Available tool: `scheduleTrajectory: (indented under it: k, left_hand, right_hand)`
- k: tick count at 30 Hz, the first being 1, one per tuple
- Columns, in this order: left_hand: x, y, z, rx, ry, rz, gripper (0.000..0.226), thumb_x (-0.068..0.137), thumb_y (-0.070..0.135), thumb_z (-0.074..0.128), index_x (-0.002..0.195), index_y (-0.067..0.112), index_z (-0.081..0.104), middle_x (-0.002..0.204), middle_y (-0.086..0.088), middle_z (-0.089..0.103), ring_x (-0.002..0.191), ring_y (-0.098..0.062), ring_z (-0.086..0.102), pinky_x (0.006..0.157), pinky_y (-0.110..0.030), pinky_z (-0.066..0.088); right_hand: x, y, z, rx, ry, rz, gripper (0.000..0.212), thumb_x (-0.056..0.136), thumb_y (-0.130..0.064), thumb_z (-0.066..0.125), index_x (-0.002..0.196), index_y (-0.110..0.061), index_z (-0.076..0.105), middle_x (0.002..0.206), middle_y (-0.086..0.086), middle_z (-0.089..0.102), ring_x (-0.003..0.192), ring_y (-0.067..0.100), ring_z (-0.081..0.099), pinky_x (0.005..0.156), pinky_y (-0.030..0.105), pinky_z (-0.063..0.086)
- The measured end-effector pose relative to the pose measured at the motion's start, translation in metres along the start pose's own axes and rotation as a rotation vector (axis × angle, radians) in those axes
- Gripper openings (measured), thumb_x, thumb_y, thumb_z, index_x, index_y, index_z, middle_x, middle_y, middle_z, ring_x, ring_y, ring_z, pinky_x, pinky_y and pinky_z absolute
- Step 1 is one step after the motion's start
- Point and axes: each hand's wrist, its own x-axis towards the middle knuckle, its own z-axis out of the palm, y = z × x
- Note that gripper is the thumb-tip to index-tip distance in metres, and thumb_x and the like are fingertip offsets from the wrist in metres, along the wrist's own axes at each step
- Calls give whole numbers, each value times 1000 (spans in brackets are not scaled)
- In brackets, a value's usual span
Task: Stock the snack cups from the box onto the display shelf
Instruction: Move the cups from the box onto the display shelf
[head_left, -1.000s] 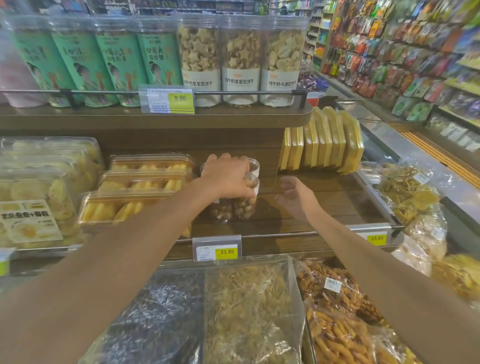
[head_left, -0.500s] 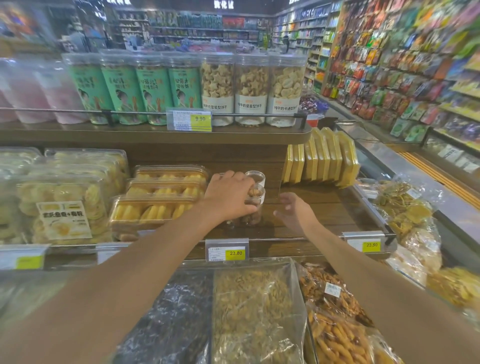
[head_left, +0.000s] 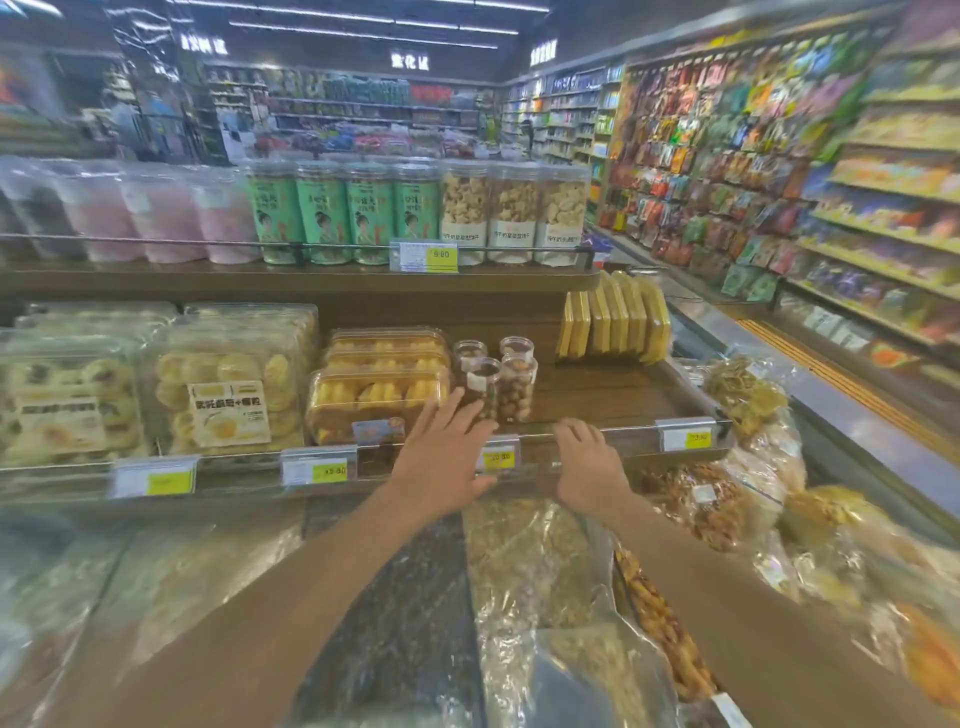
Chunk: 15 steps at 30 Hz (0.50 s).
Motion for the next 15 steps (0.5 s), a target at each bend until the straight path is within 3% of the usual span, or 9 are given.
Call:
scheduleTrajectory:
  k: [4, 10, 15]
  left_hand:
    - [-66, -3, 6, -9, -23, 39, 79, 95, 63, 56, 161, 30, 29, 171, 1, 17, 160, -24, -1, 128, -52, 4]
    - [-150, 4, 15, -35, -90, 88, 83, 95, 63, 58, 162, 28, 25, 172, 0, 15, 160, -24, -1, 127, -54, 6]
    - [-208, 29, 30, -68, -146, 137, 89, 93, 65, 59, 163, 27, 19, 172, 0, 13, 160, -25, 1, 128, -52, 5]
  right_hand:
    - [-62, -25, 19, -26, -33, 90, 80, 85, -52, 67, 151, -21, 35, 158, 1, 32, 148, 29, 27, 117, 51, 32]
    - [-171, -58, 50, -19, -23, 143, 81, 85, -53, 68, 151, -21, 32, 156, 0, 34, 147, 27, 28, 118, 46, 27]
    - [-261, -69, 69, -25, -38, 176, 77, 86, -51, 66, 150, -18, 36, 153, 2, 37, 142, 30, 33, 114, 44, 32]
